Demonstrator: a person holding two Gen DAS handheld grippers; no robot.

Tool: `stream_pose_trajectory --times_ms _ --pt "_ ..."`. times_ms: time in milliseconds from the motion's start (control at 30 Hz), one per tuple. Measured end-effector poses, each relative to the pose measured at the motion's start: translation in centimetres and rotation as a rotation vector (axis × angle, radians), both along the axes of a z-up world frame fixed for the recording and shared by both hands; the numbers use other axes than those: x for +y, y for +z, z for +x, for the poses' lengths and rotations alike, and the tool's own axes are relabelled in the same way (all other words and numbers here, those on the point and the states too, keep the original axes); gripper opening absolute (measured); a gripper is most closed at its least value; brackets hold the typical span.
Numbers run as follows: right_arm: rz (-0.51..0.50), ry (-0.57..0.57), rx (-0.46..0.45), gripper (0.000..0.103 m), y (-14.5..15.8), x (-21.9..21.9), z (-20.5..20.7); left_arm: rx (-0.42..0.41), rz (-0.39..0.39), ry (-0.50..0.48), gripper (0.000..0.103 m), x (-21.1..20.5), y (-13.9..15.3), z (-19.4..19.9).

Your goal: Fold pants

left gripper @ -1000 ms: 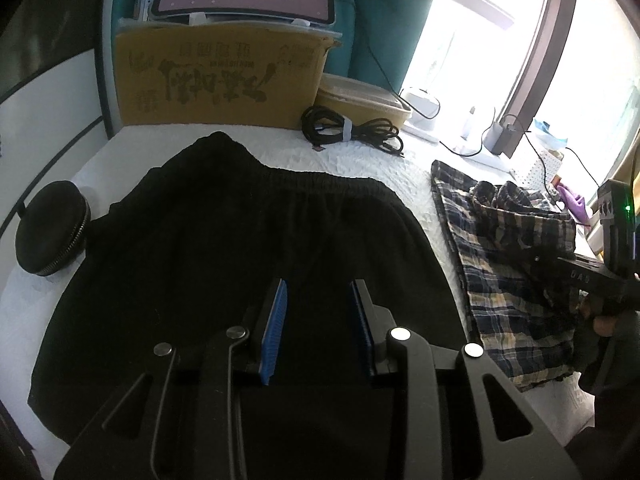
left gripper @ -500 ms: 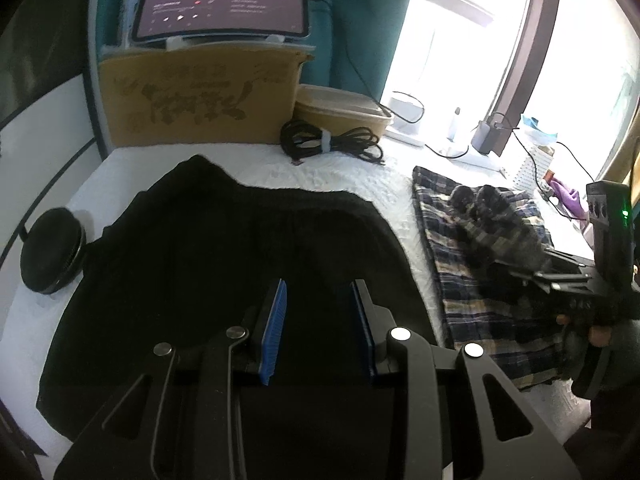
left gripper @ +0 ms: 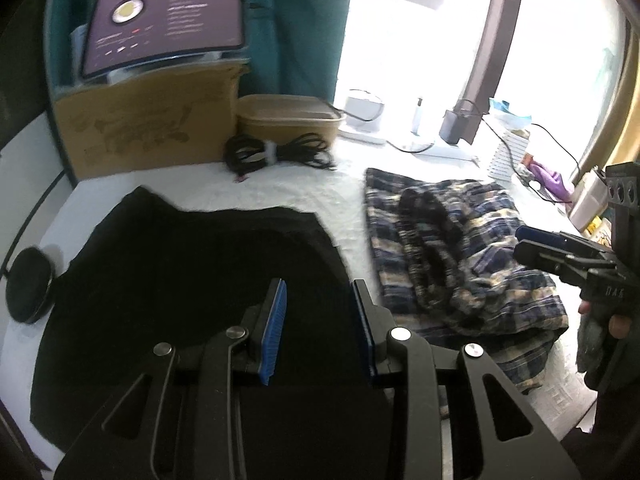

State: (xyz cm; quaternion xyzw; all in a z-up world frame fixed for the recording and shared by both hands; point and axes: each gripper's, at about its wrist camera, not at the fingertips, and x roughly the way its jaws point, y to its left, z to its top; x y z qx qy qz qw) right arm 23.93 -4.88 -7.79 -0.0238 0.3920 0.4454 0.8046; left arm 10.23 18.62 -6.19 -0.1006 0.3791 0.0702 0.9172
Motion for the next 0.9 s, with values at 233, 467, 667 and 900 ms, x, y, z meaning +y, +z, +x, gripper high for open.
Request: stream_pose_trajectory --times_ms 233,467,667,900 --pt "0.000 -0.145 0.015 0.072 -0.7 -6.7 2.5 -0.007 0.016 -0.092 0.032 -4.0 0.6 2.9" --pt "-0.036 -0.250 0.041 0.072 -3.0 -12.3 4.1 0.015 -0.019 -0.156 0.032 -7.3 -0.5 5.8" --pt "-0.030 -0.282 0.055 0.072 -4.3 -15.1 5.0 0.035 0.018 -0.196 0.032 -8.8 -0.7 7.9" --pt "-0.013 -0.264 0.013 0.058 -3.7 -14.4 7.7 0.031 0.079 -0.252 0.032 -9.3 -0.6 11.8"
